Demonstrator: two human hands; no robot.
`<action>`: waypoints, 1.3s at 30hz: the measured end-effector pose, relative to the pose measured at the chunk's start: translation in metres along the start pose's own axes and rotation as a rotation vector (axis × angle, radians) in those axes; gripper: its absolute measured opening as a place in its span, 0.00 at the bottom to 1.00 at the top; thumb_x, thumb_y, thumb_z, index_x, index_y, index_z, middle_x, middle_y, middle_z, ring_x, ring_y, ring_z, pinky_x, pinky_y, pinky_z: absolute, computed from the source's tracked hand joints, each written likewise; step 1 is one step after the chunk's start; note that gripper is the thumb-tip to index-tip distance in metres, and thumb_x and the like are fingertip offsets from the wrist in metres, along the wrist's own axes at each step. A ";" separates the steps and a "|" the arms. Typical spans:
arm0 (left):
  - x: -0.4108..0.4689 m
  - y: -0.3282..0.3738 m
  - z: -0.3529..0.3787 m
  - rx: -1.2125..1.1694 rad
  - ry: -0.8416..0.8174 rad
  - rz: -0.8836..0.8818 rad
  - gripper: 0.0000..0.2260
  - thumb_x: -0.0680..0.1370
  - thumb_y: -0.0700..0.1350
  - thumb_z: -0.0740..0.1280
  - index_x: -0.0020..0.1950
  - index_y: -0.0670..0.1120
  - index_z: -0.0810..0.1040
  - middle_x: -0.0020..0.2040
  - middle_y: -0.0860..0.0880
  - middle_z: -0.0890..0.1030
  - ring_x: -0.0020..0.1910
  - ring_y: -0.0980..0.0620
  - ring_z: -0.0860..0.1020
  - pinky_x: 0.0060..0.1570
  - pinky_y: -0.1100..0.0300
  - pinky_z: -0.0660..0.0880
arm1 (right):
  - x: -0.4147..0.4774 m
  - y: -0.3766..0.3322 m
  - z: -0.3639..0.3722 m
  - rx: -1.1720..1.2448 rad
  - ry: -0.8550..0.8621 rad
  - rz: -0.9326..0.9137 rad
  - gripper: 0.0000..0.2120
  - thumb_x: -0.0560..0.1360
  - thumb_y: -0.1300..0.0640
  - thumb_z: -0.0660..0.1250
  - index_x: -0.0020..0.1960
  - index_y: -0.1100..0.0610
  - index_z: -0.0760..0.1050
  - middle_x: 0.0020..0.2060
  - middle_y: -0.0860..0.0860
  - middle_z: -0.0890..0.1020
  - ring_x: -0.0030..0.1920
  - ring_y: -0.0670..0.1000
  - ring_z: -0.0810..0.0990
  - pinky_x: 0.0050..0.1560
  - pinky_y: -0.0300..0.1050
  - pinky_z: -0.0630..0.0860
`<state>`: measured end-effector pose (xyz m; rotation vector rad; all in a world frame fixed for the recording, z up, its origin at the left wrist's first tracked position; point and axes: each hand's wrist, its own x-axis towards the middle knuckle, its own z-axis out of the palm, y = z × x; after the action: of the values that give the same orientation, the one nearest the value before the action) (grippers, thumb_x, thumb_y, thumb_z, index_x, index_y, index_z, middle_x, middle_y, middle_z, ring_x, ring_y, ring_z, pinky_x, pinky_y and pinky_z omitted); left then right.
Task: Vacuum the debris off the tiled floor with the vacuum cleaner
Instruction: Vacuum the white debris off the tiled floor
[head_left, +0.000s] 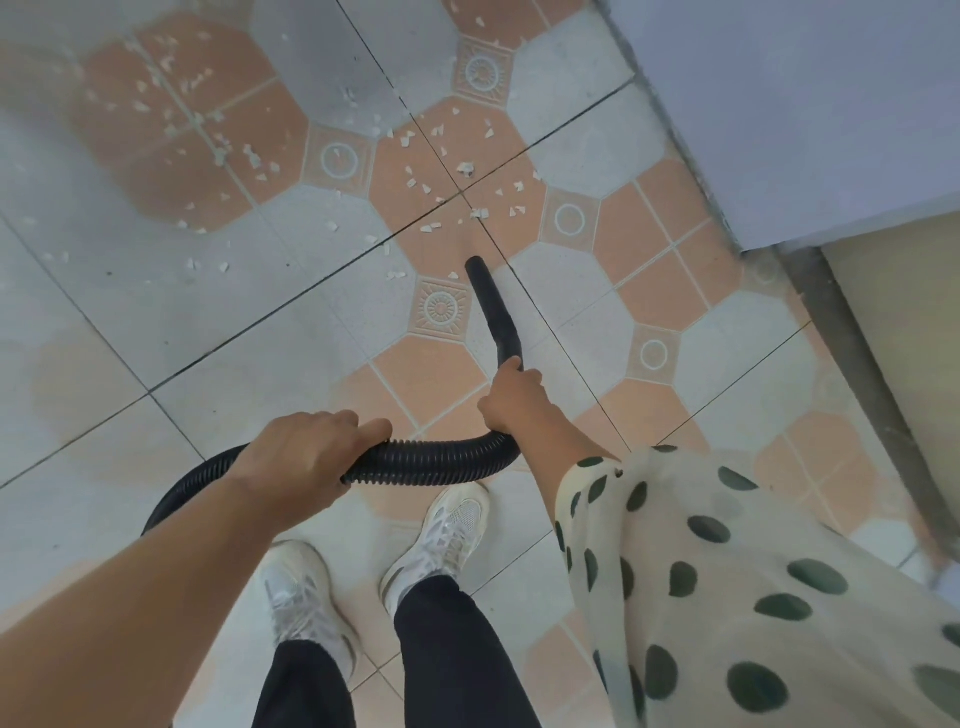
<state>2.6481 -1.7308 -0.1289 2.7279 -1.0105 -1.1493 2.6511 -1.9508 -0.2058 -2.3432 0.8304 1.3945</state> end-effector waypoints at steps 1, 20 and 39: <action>-0.005 -0.004 0.001 -0.004 0.005 0.003 0.12 0.77 0.45 0.60 0.60 0.54 0.66 0.45 0.53 0.73 0.39 0.50 0.72 0.31 0.60 0.63 | -0.004 -0.003 0.003 -0.012 -0.012 -0.001 0.42 0.79 0.58 0.64 0.80 0.62 0.38 0.68 0.62 0.64 0.60 0.58 0.75 0.47 0.45 0.70; -0.071 -0.081 0.029 -0.013 0.037 -0.061 0.11 0.77 0.45 0.60 0.59 0.54 0.66 0.43 0.54 0.71 0.42 0.49 0.75 0.30 0.60 0.60 | -0.043 -0.092 0.039 -0.149 -0.028 -0.146 0.36 0.82 0.56 0.60 0.78 0.67 0.41 0.70 0.63 0.66 0.65 0.59 0.71 0.63 0.47 0.71; 0.002 -0.052 -0.004 -0.081 0.084 0.000 0.14 0.76 0.44 0.62 0.60 0.53 0.66 0.45 0.52 0.74 0.39 0.49 0.72 0.33 0.58 0.65 | 0.012 -0.046 -0.016 0.259 -0.031 -0.073 0.25 0.75 0.60 0.66 0.69 0.62 0.63 0.58 0.59 0.74 0.56 0.59 0.77 0.55 0.53 0.78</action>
<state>2.6812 -1.6917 -0.1404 2.6880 -0.9335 -1.0422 2.6950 -1.9264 -0.2107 -2.1283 0.8519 1.2120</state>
